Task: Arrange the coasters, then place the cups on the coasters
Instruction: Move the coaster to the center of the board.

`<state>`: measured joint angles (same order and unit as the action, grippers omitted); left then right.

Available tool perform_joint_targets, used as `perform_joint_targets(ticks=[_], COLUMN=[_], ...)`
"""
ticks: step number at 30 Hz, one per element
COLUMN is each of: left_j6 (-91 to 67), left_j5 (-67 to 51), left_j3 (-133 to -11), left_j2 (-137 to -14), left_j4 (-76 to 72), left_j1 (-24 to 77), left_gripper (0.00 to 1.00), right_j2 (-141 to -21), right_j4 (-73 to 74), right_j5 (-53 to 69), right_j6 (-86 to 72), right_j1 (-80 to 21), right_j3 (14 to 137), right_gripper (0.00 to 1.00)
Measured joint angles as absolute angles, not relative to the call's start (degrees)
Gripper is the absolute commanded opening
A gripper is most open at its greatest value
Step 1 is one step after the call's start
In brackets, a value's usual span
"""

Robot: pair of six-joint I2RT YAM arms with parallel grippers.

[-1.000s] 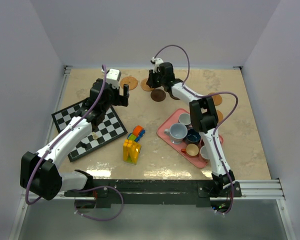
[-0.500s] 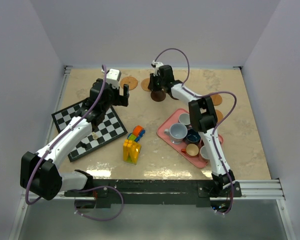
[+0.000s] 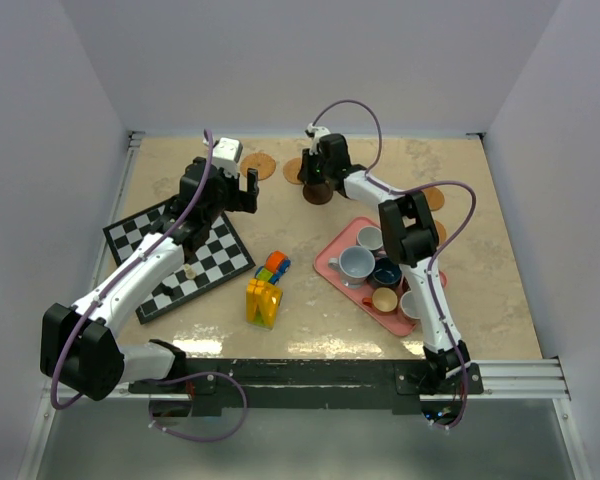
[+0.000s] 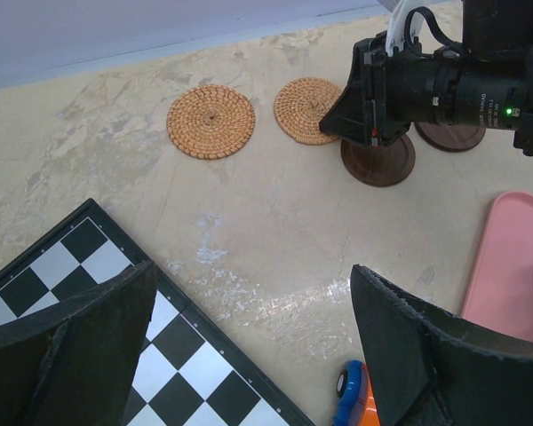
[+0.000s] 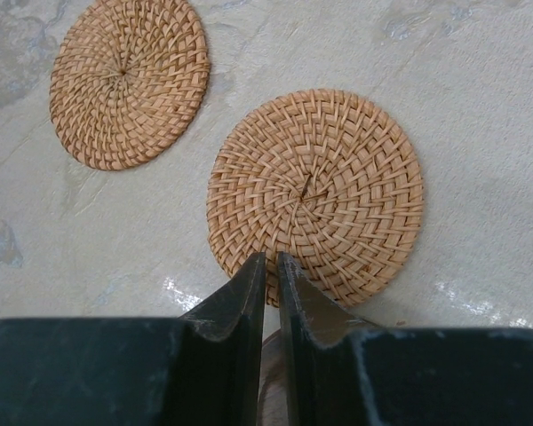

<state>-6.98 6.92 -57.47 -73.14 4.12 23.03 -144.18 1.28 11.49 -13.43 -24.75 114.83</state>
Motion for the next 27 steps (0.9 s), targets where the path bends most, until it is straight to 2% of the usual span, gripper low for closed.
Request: perform_joint_targets(ticks=[18, 27], left_j6=[-7.53, -7.94], left_j5=[6.39, 6.39], left_j3=[-57.47, -57.47], left_j2=[-73.06, -73.06], left_j4=[4.05, 4.03], left_j1=[23.40, 23.44], left_gripper=[0.95, 0.95], right_j2=[-141.97, -141.97], right_j4=[-0.86, 0.08], right_j5=[11.53, 11.57], right_j6=[-14.57, -14.79], right_j1=[-24.75, -24.75], right_j3=[110.48, 111.24], right_gripper=[0.16, 0.27])
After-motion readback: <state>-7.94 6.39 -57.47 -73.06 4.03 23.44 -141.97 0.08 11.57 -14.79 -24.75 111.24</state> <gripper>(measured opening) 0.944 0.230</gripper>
